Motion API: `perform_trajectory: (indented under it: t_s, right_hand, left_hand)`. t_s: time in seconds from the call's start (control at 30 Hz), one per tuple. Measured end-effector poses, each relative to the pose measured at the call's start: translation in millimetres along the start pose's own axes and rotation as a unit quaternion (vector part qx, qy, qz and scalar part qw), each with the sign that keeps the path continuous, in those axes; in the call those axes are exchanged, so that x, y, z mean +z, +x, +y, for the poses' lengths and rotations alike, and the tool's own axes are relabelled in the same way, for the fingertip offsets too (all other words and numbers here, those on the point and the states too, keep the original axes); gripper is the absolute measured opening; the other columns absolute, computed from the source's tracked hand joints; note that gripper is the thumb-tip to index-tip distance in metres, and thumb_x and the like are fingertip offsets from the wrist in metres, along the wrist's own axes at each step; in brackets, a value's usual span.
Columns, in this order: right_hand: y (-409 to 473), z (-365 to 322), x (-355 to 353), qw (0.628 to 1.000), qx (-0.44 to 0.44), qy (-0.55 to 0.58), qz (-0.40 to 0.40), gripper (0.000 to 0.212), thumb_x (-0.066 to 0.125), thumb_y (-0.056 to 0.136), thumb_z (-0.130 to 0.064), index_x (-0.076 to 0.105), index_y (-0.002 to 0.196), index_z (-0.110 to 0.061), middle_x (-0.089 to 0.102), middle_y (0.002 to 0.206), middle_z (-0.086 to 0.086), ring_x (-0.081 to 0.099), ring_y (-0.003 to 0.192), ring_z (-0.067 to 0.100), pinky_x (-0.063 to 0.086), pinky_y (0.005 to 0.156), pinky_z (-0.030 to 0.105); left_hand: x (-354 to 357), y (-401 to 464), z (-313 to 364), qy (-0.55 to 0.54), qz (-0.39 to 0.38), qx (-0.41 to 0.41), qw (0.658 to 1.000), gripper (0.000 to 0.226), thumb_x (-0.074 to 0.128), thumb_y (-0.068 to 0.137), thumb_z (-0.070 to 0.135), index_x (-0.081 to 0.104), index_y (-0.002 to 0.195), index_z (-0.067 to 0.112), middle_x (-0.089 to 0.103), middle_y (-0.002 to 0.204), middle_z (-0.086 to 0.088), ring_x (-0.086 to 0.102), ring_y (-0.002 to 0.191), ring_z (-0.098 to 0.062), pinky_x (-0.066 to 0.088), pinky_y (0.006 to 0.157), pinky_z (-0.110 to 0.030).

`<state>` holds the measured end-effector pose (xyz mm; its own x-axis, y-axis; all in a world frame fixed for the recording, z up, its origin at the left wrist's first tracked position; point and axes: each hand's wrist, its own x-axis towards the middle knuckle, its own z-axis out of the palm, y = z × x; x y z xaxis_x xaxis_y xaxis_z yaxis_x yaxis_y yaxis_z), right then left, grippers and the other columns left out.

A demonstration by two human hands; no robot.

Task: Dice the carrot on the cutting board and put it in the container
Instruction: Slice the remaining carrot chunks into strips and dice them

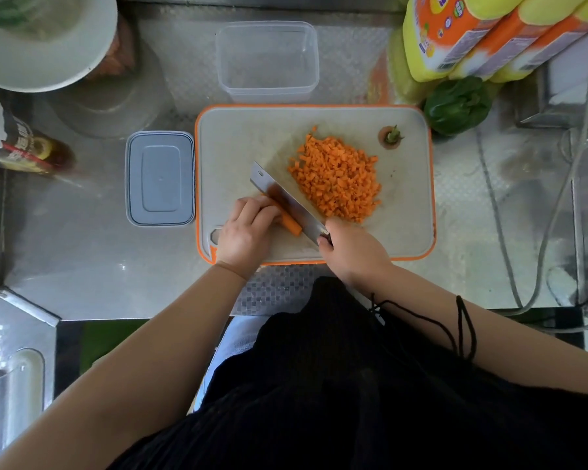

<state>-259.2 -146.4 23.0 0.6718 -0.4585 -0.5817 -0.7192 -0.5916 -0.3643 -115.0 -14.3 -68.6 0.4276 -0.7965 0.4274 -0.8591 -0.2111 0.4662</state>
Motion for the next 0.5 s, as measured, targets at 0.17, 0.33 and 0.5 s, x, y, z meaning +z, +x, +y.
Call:
perform_trajectory:
  t_s: [0.17,0.33,0.5]
  right_hand:
    - [0.9,-1.3,-3.0,0.999,-0.018,-0.024,0.043,0.038,0.041,0.1,-0.034,0.031,0.066,-0.022,0.039,0.06,-0.004,0.042,0.055,0.018,0.025,0.047,0.03]
    - [-3.0,-6.7,-7.2,0.998,-0.04,-0.04,0.035,0.031,0.041,0.1,-0.033,0.039,0.074,-0.016,0.035,0.06,-0.005,0.039,0.059,0.019,0.019,0.046,0.026]
    - [-1.7,-13.0,-16.3,0.997,-0.044,-0.059,0.015,0.029,0.04,0.101,-0.029,0.039,0.076,-0.015,0.037,0.061,-0.004,0.035,0.052,0.011,0.022,0.046,0.027]
  left_hand:
    - [0.6,0.2,0.4,-0.002,-0.005,-0.013,1.0,0.016,0.056,0.087,-0.002,0.069,0.093,0.005,0.063,0.104,-0.012,0.054,0.096,-0.029,0.054,0.075,-0.038]
    - [0.8,0.1,-0.5,-0.013,-0.004,-0.021,1.0,0.011,0.061,0.087,-0.001,0.071,0.09,0.003,0.064,0.102,-0.013,0.055,0.095,-0.028,0.052,0.076,-0.037]
    - [2.8,-0.4,-3.6,-0.026,-0.009,-0.029,0.999,0.008,0.065,0.086,-0.002,0.071,0.089,0.003,0.063,0.102,-0.012,0.056,0.096,-0.029,0.052,0.081,-0.036]
